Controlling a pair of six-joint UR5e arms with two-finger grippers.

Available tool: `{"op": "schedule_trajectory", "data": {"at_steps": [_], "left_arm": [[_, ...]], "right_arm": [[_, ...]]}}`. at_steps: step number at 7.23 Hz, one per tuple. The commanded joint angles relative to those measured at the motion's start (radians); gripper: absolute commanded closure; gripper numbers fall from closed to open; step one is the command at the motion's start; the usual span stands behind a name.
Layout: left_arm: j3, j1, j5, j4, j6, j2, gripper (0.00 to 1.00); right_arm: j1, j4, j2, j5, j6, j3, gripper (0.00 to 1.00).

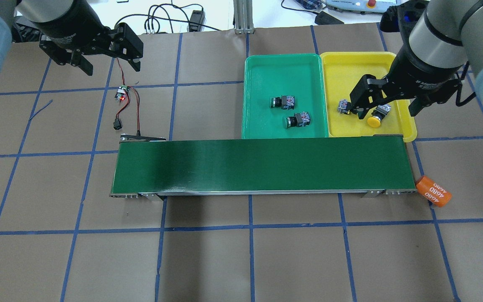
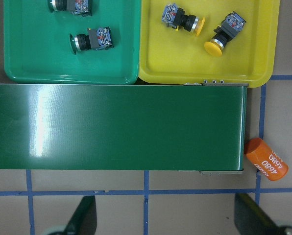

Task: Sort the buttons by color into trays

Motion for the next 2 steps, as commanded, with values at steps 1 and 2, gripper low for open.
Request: {"op": "schedule_trajectory", "data": {"at_steps": [1,2], "left_arm": [[-0.001,0.000,0.001,-0.001,-0.001,0.002,0.00],[-0.001,0.000,0.001,-0.001,0.001,0.002,0.00]], "right_arm": [[0.003,-0.005,-0.005,0.001,0.010,0.005,0.00],[0.003,-0.008,-0.004,0.001,0.008,0.007,0.00]]}}
